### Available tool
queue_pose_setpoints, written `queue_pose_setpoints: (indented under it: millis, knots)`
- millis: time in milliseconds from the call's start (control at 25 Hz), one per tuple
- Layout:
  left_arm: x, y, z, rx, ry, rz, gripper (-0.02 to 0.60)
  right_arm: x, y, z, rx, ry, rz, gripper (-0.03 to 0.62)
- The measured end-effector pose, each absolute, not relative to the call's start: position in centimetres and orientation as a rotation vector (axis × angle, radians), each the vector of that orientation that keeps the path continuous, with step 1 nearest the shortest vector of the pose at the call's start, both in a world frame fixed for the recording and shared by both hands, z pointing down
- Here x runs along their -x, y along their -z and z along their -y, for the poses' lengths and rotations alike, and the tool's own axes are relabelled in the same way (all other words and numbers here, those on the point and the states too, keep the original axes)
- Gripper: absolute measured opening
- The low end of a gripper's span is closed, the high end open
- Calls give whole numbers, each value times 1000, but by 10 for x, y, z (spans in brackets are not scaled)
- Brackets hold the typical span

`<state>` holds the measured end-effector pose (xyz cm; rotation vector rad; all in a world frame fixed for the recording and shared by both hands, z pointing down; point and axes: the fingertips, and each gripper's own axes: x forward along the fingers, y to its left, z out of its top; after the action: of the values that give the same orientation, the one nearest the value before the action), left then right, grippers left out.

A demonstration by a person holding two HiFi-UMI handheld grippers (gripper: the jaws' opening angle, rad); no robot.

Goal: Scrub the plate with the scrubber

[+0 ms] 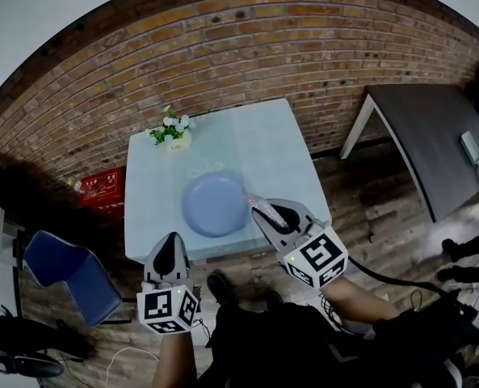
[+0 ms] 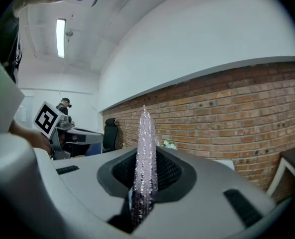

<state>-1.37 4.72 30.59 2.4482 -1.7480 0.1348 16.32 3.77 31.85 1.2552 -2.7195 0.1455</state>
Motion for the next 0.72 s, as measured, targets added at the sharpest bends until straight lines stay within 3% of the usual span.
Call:
queue_pose_setpoints:
  millis: [720]
  knots:
    - [66, -355, 67, -2457, -154, 1501, 12, -102, -357, 55, -1324, -236, 2553, 61]
